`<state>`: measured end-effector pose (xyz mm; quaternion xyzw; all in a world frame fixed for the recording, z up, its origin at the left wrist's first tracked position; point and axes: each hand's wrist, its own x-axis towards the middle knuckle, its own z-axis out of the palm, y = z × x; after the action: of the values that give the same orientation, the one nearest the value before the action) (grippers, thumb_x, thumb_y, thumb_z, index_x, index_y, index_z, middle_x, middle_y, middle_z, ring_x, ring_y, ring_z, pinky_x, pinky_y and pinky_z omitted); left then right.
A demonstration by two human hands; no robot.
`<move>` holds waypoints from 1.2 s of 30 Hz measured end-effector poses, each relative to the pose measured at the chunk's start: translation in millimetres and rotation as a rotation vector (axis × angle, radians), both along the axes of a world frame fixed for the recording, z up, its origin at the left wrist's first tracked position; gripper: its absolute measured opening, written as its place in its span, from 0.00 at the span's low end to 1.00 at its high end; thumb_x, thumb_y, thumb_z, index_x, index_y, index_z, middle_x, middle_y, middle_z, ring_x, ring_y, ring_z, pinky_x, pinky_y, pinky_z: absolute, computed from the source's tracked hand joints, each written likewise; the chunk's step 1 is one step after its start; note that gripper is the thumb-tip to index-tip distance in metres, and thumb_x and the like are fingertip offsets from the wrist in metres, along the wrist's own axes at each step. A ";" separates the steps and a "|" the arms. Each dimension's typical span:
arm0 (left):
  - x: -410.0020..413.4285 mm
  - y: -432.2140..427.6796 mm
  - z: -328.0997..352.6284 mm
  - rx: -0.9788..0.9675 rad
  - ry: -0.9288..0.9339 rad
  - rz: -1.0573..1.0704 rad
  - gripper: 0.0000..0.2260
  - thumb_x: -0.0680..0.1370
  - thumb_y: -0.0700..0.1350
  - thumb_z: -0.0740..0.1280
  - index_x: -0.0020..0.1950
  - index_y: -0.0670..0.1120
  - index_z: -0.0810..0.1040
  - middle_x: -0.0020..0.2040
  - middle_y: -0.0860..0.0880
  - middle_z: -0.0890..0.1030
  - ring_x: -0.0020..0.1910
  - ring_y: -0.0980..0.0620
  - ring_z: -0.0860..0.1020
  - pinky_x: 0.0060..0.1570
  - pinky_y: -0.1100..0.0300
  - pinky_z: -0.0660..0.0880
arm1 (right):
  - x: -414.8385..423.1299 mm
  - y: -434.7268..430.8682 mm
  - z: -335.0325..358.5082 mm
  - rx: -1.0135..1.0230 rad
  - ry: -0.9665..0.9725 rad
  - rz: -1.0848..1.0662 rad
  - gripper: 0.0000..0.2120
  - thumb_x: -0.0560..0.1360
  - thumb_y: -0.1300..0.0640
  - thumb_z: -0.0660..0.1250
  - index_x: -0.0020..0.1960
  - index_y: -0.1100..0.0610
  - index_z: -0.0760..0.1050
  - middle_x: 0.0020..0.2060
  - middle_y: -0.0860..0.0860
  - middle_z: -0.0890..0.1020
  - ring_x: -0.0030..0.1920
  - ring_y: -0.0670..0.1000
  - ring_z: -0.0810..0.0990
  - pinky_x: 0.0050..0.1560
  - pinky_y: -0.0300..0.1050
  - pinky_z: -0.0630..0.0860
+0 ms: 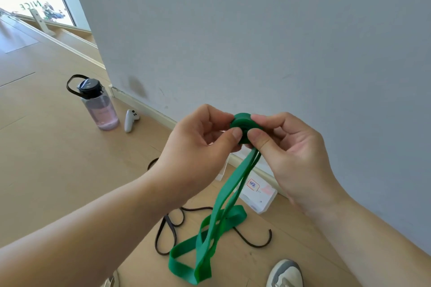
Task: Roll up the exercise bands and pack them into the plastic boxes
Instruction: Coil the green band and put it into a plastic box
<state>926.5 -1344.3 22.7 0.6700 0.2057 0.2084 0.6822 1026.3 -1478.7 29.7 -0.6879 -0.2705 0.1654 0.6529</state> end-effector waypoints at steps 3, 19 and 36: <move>-2.8 14.4 0.3 0.468 0.170 -0.098 0.10 0.75 0.44 0.76 0.50 0.53 0.77 0.51 0.59 0.84 0.43 0.65 0.82 0.39 0.65 0.78 | 6.8 -6.7 1.1 -0.215 -0.241 0.101 0.11 0.76 0.70 0.73 0.51 0.55 0.85 0.46 0.48 0.88 0.49 0.46 0.87 0.52 0.38 0.82; -4.9 17.0 10.0 0.170 0.066 -0.086 0.14 0.72 0.39 0.80 0.51 0.53 0.82 0.50 0.52 0.85 0.48 0.47 0.84 0.53 0.45 0.83 | 13.4 -9.8 7.5 0.001 0.095 0.153 0.14 0.66 0.58 0.77 0.52 0.53 0.85 0.53 0.54 0.88 0.58 0.53 0.86 0.59 0.49 0.81; -9.1 6.7 7.8 0.686 0.241 -0.183 0.25 0.71 0.51 0.77 0.64 0.60 0.72 0.52 0.62 0.82 0.48 0.65 0.80 0.45 0.64 0.78 | 0.3 -9.8 1.6 -0.276 -0.424 0.202 0.14 0.72 0.69 0.76 0.51 0.53 0.87 0.47 0.43 0.87 0.52 0.46 0.86 0.55 0.38 0.80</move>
<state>917.4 -1337.7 30.5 0.8949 0.1419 0.1231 0.4048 1026.6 -1488.5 31.3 -0.7590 -0.4434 0.1174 0.4621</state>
